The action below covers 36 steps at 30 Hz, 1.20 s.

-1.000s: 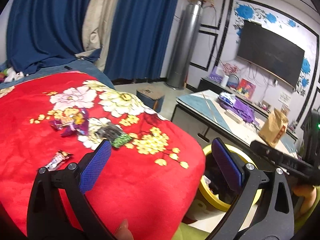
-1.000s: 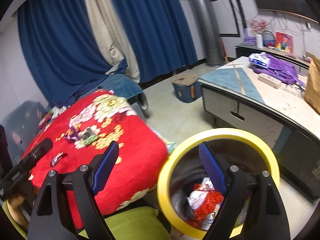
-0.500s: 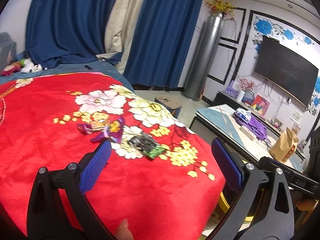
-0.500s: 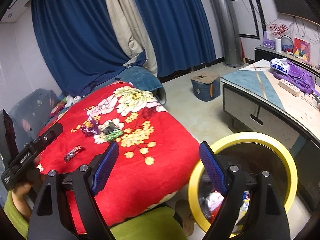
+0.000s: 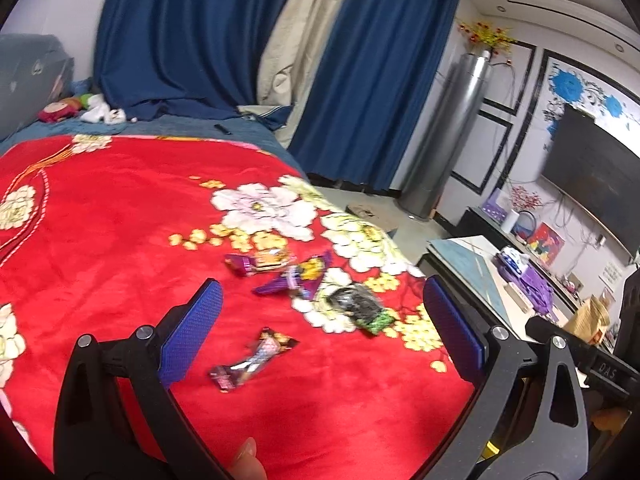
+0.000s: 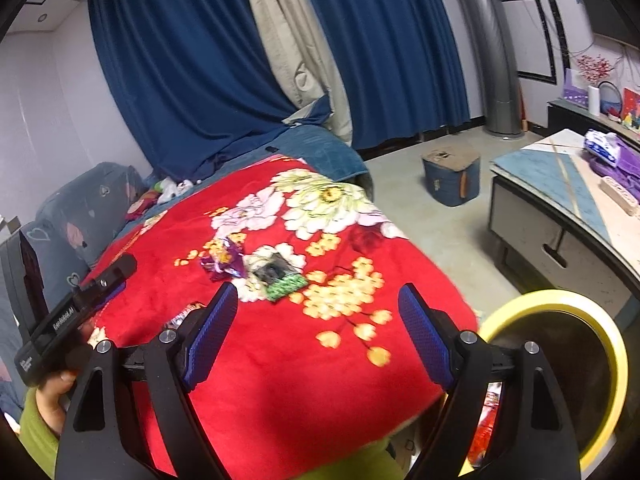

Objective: Collect trash
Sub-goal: 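Move both open grippers back over the candy wrappers on the bedspread, then grasp the brown candy bar wrapper with the left gripper while the right gripper grasps the purple wrapper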

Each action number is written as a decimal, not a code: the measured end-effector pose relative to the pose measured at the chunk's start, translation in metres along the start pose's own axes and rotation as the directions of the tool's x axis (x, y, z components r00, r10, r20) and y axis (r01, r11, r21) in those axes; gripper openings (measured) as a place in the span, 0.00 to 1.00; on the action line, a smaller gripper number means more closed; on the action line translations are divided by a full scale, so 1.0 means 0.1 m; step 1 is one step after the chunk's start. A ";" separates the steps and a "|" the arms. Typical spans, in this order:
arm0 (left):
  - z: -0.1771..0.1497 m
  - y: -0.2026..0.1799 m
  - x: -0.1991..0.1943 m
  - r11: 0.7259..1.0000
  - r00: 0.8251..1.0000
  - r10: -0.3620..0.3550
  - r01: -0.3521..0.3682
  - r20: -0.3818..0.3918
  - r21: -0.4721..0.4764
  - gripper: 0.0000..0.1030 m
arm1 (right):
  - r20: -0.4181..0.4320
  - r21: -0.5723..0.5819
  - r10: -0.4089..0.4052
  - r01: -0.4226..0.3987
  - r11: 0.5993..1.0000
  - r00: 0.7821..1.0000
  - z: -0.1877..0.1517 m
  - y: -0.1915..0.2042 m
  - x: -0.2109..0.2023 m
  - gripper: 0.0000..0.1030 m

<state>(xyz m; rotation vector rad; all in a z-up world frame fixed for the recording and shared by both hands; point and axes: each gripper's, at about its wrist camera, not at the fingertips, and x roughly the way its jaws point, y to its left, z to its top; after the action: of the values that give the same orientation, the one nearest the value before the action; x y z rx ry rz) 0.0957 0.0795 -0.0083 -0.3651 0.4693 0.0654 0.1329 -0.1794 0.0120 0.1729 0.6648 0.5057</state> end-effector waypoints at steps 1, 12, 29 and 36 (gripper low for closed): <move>0.01 0.04 0.00 1.000 1.000 0.005 -0.005 -0.010 -0.007 0.89 | -0.003 -0.007 0.016 -0.016 1.000 1.000 0.04 0.05 0.05 0.77; -0.03 0.42 0.16 1.000 0.988 0.014 -0.013 -0.153 0.010 0.89 | -0.079 -0.065 0.136 -0.142 0.988 0.987 0.38 0.55 0.74 0.77; -0.29 0.39 0.47 0.996 0.945 -0.056 0.075 -0.321 0.049 0.54 | -0.288 -0.017 0.177 -0.190 0.982 0.941 0.42 0.83 1.97 0.65; -0.40 0.41 0.56 0.996 0.924 -0.067 0.082 -0.377 0.024 0.43 | -0.314 -0.006 0.179 -0.190 0.982 0.932 0.41 0.87 2.19 0.55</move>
<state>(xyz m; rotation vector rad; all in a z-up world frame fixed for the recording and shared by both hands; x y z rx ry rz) 0.1226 0.1024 -0.0807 -0.3574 0.8353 -0.0899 0.2715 0.0058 -0.0479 0.1224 0.9541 0.7349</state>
